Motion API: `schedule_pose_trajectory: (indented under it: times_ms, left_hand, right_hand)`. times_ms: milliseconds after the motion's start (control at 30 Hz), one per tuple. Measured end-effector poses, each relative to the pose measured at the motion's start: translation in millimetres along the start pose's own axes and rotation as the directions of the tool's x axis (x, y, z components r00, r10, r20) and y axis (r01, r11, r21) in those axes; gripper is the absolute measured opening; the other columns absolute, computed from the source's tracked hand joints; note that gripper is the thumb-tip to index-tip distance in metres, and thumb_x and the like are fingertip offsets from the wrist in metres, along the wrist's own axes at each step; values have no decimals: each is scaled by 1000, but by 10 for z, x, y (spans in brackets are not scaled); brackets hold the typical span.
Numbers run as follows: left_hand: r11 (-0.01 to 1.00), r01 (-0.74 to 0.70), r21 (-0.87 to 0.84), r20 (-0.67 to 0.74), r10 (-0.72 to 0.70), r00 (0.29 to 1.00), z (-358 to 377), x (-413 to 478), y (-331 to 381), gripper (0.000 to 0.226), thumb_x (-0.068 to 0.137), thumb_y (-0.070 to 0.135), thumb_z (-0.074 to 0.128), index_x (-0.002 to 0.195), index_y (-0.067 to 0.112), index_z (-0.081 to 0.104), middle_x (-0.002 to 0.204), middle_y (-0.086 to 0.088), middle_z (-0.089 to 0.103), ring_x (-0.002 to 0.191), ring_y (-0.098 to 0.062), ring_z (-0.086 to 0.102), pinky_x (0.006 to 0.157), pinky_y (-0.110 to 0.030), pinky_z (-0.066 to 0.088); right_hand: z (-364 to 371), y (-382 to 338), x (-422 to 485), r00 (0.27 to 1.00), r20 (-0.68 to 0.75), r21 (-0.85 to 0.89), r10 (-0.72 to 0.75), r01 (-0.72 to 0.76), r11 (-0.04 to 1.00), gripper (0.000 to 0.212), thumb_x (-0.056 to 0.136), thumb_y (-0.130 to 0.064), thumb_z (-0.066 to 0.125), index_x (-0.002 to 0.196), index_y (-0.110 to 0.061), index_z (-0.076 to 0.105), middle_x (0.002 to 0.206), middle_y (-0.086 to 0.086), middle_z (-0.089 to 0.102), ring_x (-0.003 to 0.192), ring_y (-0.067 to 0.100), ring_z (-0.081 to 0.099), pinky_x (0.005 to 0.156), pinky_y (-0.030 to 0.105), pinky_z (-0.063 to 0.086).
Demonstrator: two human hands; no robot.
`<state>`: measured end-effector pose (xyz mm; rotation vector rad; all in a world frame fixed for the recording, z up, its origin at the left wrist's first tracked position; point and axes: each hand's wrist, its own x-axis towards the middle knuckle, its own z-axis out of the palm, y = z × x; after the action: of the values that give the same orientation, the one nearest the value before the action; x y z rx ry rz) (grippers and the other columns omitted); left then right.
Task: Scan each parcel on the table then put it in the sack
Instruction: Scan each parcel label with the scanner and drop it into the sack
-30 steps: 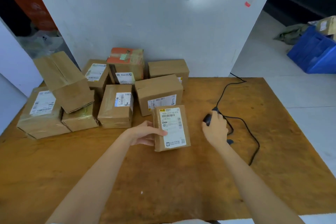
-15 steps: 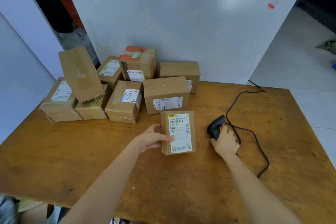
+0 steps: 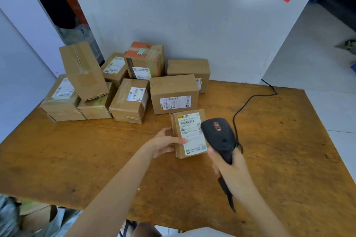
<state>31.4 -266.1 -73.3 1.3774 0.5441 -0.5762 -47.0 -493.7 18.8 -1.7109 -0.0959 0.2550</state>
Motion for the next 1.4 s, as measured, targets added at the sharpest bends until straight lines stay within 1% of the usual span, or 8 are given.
schedule_pose_trajectory:
  times_ms: [200, 400, 700, 867, 1000, 1133, 1267, 1400]
  left_hand:
    - [999, -16, 29, 43, 15, 999, 122, 34, -30, 104, 61, 3, 86, 146, 22, 30, 114, 4, 58, 105, -19, 62, 89, -39, 57]
    - [998, -25, 66, 58, 21, 998, 180, 47, -27, 101, 64, 7, 87, 145, 25, 29, 105, 11, 55, 91, -8, 61, 63, -25, 59]
    - [998, -38, 52, 78, 34, 996, 229, 49, -62, 102, 64, 5, 86, 147, 23, 28, 111, 6, 58, 96, -12, 63, 70, -29, 60]
    - [999, -39, 25, 71, 37, 997, 236, 32, -87, 104, 61, 4, 87, 146, 23, 30, 115, 4, 59, 103, -16, 61, 88, -39, 56]
    - [999, -37, 23, 49, 36, 998, 228, -4, -89, 108, 57, 9, 91, 145, 22, 30, 122, 1, 59, 111, -20, 59, 96, -43, 52]
    - [1000, -30, -2, -7, 30, 1000, 168, -37, -104, 107, 56, 11, 92, 144, 22, 32, 129, -2, 59, 120, -24, 57, 102, -48, 48]
    - [1000, -19, -24, -53, 17, 998, 79, -98, -141, 104, 60, 18, 91, 145, 20, 33, 135, -4, 58, 121, -23, 57, 103, -47, 47]
    - [999, -4, -39, -49, 2, 999, 22, -174, -175, 94, 68, 23, 86, 147, 19, 35, 132, -2, 62, 118, -21, 60, 104, -46, 47]
  right_hand:
    - [171, 57, -130, 993, 96, 32, 75, -78, 996, 73, 74, -45, 62, 140, -20, 39, 52, -12, 57, 42, 9, 45, 46, 20, 43]
    - [183, 130, -144, 996, 18, 10, 92, -92, 996, 71, 73, -46, 61, 136, -17, 44, 51, -10, 58, 40, 6, 50, 42, 16, 41]
    - [183, 180, -194, 998, 12, -2, 53, -53, 999, 73, 74, -47, 61, 137, -17, 42, 52, -14, 58, 42, 5, 49, 44, 17, 41]
    - [193, 204, -202, 999, -7, -15, 45, -45, 999, 71, 73, -49, 60, 134, -18, 45, 53, -14, 59, 42, 6, 49, 44, 17, 43]
    - [156, 263, -176, 998, -47, -22, 42, -43, 999, 57, 71, -55, 62, 122, -35, 47, 89, -19, 68, 69, 2, 61, 60, 13, 48]
    - [-36, 527, 97, 980, -190, -153, 50, -80, 985, 36, 89, -32, 63, 113, -22, 38, 112, -7, 59, 98, 4, 60, 72, 15, 46]
    - [-213, 926, 448, 940, -337, -509, 59, -235, 828, 46, 91, -19, 61, 126, -3, 36, 122, 15, 47, 113, 34, 49, 86, 42, 46]
    - [-235, 1238, 579, 939, -327, -783, 103, -330, 528, 62, 91, -33, 60, 137, -2, 31, 131, 18, 44, 121, 37, 40, 86, 49, 47]
